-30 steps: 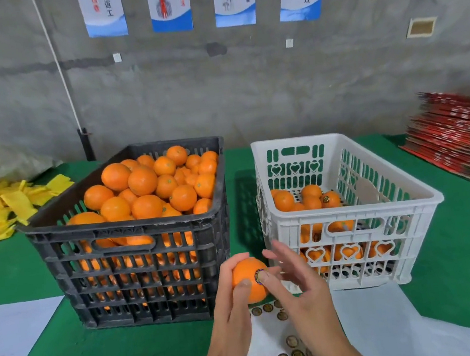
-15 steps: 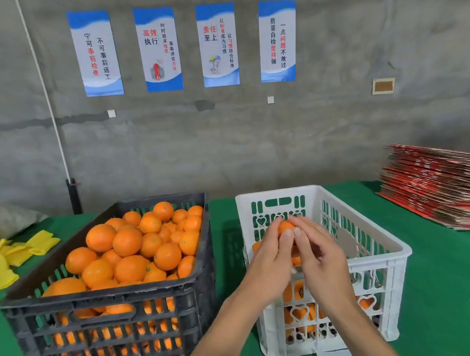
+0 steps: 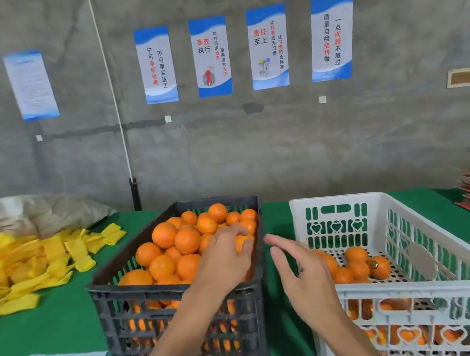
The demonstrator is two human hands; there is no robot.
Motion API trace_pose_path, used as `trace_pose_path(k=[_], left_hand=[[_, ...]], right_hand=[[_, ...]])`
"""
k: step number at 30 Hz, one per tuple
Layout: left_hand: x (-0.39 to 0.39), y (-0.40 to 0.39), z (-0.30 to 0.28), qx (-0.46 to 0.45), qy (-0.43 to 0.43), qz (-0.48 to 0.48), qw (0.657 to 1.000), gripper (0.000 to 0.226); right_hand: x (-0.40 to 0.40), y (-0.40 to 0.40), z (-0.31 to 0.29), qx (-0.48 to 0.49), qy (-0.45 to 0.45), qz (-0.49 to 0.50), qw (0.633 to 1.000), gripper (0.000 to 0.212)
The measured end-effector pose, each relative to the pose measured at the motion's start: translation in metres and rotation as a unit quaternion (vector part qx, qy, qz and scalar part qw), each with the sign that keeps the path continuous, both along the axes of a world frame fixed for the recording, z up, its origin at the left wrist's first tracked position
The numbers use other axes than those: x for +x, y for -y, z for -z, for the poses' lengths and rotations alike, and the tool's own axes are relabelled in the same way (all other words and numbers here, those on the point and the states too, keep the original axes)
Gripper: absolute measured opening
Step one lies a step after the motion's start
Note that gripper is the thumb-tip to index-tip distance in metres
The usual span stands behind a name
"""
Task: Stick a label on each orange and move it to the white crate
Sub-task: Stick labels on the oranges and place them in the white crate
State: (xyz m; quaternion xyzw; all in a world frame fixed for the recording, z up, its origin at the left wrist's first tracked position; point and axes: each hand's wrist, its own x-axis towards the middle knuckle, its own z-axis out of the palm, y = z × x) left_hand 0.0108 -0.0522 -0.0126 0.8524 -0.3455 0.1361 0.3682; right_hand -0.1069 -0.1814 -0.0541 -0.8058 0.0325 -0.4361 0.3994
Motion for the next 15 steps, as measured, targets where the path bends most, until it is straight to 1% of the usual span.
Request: trace_pose_path(k=[1, 3, 4, 6, 9, 11, 13, 15], left_hand=[[0.018, -0.016, 0.001, 0.044, -0.026, -0.046, 0.998, 0.03], [0.05, -0.045, 0.005, 0.158, -0.08, -0.125, 0.976, 0.043], [0.064, -0.057, 0.004, 0.214, -0.103, -0.15, 0.96, 0.05], [0.085, -0.073, -0.001, 0.289, -0.123, -0.177, 0.933, 0.057], [0.105, -0.071, -0.018, 0.349, -0.15, -0.166, 0.91, 0.058], [0.109, -0.059, -0.023, 0.388, -0.163, -0.149, 0.895, 0.067], [0.114, -0.046, -0.017, 0.423, -0.133, -0.159, 0.882, 0.085], [0.117, -0.034, -0.01, 0.43, -0.133, -0.174, 0.876, 0.115]], right_hand=[[0.01, -0.011, -0.001, -0.005, -0.012, -0.017, 1.0, 0.028], [0.027, -0.03, -0.003, -0.013, -0.042, -0.043, 0.998, 0.027], [0.034, -0.036, -0.004, -0.01, -0.057, -0.057, 0.997, 0.026], [0.045, -0.047, -0.006, -0.009, -0.095, -0.078, 0.992, 0.027], [0.055, -0.056, -0.006, -0.071, -0.122, -0.035, 0.989, 0.026], [0.055, -0.057, -0.006, -0.077, -0.12, -0.018, 0.99, 0.024], [0.055, -0.058, -0.004, -0.075, -0.113, -0.013, 0.991, 0.023], [0.057, -0.059, -0.002, -0.07, -0.103, -0.006, 0.992, 0.021]])
